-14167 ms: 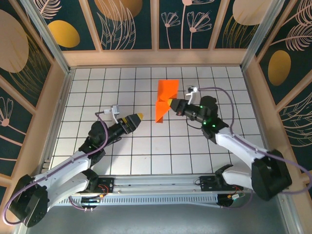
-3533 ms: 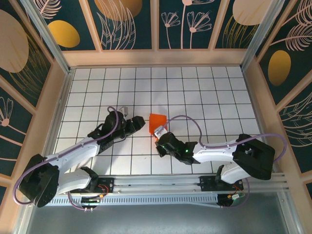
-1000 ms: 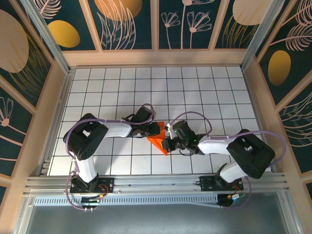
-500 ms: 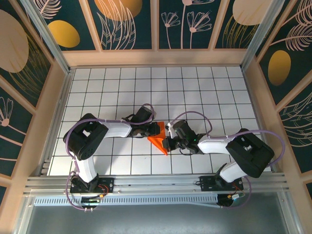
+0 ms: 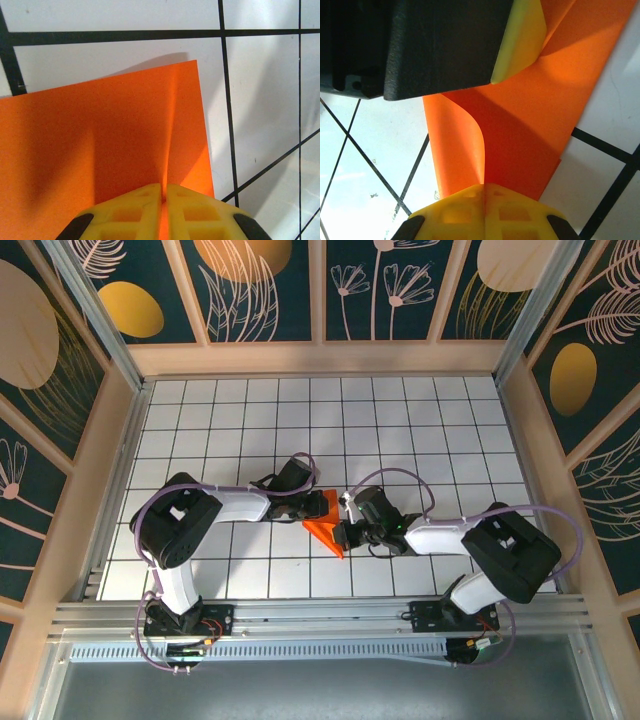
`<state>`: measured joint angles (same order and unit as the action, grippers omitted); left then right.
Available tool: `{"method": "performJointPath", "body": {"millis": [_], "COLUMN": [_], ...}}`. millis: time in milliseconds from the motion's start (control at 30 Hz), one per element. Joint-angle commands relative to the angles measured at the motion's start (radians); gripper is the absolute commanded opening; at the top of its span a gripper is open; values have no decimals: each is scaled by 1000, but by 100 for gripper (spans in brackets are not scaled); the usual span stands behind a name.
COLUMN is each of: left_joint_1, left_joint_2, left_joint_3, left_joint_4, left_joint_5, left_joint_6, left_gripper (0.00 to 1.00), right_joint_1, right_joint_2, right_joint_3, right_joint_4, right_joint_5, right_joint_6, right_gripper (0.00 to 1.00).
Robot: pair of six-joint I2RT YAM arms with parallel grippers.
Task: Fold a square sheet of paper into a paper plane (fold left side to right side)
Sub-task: Third fold the triangle at the center of the table.
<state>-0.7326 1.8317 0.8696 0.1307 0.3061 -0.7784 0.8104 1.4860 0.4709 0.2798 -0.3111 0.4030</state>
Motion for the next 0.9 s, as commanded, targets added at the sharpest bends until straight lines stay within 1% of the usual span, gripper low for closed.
{"method": "performJointPath", "body": {"millis": [0, 867], "left_joint_1": [-11, -13], "left_joint_2": [23, 23], "left_joint_3": [-31, -28], "left_joint_4": [-59, -57], "left_joint_5": [-23, -22], "left_joint_6": [-6, -7], "left_gripper": [12, 13], "right_joint_1": [-10, -11], "right_joint_2": [12, 53], "right_joint_3": [25, 31], "right_joint_4": [-14, -17], "right_joint_5": [24, 30], "right_joint_6": [8, 8], "right_gripper": [0, 0]}}
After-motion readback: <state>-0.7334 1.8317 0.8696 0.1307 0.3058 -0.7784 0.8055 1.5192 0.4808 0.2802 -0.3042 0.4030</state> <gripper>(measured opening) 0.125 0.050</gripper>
